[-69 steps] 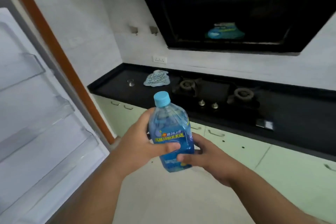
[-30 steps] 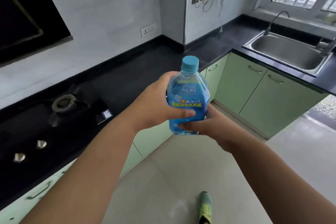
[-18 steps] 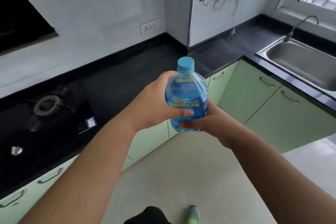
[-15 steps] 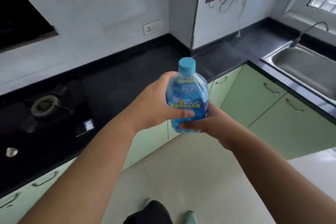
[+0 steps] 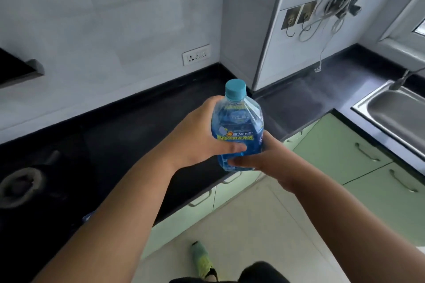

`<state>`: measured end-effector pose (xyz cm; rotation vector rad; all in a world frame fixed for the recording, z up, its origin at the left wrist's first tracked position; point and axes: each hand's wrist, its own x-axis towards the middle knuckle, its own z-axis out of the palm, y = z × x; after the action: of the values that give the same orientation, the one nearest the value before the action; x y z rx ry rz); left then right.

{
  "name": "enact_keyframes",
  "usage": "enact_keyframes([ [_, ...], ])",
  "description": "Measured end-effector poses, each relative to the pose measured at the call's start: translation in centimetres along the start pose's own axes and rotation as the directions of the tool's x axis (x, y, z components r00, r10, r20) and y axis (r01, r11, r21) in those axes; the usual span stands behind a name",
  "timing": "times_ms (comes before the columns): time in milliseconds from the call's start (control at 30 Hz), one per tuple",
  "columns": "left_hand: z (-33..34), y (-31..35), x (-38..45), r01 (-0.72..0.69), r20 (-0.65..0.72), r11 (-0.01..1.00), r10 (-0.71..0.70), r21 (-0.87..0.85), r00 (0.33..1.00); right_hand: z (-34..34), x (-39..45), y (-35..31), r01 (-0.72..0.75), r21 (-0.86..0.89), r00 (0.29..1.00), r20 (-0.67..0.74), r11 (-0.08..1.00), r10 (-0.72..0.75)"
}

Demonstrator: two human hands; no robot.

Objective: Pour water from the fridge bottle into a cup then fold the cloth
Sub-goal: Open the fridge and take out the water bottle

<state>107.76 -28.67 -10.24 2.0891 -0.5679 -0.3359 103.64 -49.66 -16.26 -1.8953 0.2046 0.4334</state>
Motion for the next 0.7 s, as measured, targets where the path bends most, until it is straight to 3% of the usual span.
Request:
enact_keyframes([
  [100, -1.7, -1.5, 2.1, 0.031, -0.025, 0.999, -0.031, 0.018, 0.999, 0.1, 3.4, -1.1, 0.014, -0.031, 1.0, 0.016, 0.999, -0.014],
  [367, -4.7, -5.8, 6.2, 0.184, -0.172, 0.978, -0.165, 0.1, 0.971, 1.3, 14.1, -3.2, 0.116, -0.115, 0.972, 0.216, 0.987, -0.089],
  [533, -4.4, -8.2, 8.7, 0.327, -0.271, 0.937, -0.285, 0.122, 0.919, 1.9, 19.8, -3.5, 0.179, -0.18, 0.929, 0.354, 0.967, -0.106],
  [700, -2.9, -11.0, 11.8, 0.428, -0.365, 0.902, -0.382, 0.051, 0.849, 2.1, 25.3, -2.5, 0.224, -0.231, 0.923, 0.362, 0.947, -0.13],
])
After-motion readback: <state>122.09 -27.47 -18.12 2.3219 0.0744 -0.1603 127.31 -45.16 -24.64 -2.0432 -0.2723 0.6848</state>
